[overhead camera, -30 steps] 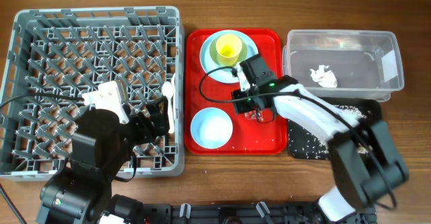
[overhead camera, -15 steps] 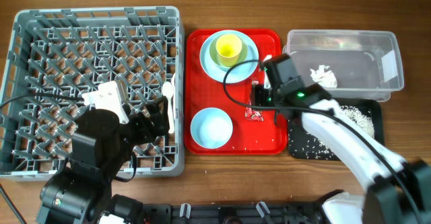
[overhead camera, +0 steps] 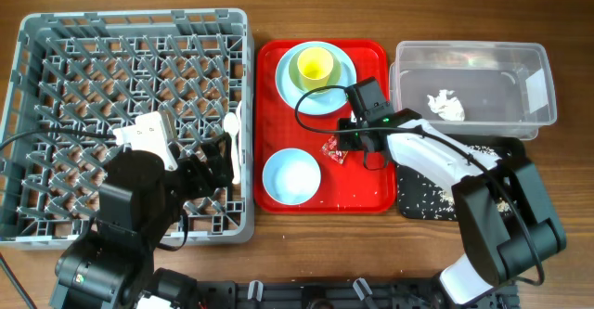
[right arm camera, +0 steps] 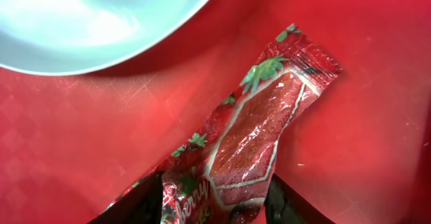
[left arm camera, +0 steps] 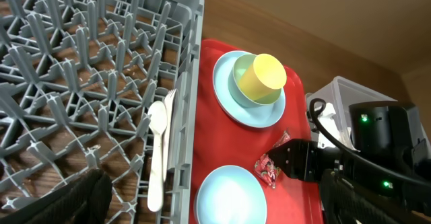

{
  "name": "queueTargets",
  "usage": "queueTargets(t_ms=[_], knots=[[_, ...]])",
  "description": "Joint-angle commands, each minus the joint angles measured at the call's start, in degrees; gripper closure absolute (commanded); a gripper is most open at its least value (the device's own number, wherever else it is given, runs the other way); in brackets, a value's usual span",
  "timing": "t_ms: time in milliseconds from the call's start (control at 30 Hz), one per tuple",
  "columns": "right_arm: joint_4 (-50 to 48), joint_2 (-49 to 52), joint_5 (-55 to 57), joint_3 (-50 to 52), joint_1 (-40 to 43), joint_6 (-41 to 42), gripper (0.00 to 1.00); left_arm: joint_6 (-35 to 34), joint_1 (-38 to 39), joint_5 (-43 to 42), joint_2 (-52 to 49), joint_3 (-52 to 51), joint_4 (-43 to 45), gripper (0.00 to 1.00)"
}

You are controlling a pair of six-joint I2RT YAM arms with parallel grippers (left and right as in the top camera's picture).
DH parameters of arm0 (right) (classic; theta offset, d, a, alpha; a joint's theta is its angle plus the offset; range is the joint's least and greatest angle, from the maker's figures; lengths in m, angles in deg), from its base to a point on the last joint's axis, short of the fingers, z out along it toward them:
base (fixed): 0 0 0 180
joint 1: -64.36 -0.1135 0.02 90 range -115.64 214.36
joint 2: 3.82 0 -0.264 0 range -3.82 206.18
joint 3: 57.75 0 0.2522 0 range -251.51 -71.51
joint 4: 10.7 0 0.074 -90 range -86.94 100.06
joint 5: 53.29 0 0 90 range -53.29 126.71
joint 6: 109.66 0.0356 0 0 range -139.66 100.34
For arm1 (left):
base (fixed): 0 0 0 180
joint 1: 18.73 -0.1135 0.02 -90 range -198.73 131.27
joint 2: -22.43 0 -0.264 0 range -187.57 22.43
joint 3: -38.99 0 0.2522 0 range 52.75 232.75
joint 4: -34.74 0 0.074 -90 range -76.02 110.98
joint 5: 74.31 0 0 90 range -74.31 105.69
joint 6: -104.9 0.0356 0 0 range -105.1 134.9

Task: Sort waste into correct bins and load items into the dishwasher rack
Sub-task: 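Move the right gripper to the red candy wrapper and grasp it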

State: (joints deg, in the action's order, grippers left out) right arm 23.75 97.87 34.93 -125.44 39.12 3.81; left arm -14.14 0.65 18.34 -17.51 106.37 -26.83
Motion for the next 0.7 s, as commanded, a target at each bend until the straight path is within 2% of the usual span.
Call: queueTargets(t_ms=[0, 200, 367, 400, 500, 600, 667], knots=[[1.38, 2.19, -1.68, 1.75, -0.07, 4.52, 0.5, -0.15, -0.26, -0.02, 0.04, 0.87, 0.13, 0.0], [3.02, 0.2, -1.66, 1.62, -0.02, 8.09, 0.49, -0.15, -0.26, -0.02, 0.04, 0.87, 0.13, 0.0], [3.72, -7.45, -1.68, 0.68, -0.02, 11.26, 0.51, -0.15, -0.26, -0.02, 0.04, 0.87, 0.13, 0.0], [3.78, -8.92, -1.77, 0.68, -0.04, 11.23, 0.53, -0.15, -0.28, -0.02, 0.04, 0.87, 0.13, 0.0], [2.32, -10.93, -6.78, 0.68, -0.68, 10.97, 0.71, -0.15, -0.26, -0.02, 0.04, 0.87, 0.13, 0.0], [0.04, -10.43, -6.86, 0.7, -2.56, 10.99, 0.94, -0.15, -0.26, -0.02, 0.04, 0.87, 0.13, 0.0], [-2.21, -9.31, -3.56, 0.81, -4.31, 10.99, 0.96, -0.15, -0.26, -0.02, 0.04, 0.87, 0.13, 0.0]])
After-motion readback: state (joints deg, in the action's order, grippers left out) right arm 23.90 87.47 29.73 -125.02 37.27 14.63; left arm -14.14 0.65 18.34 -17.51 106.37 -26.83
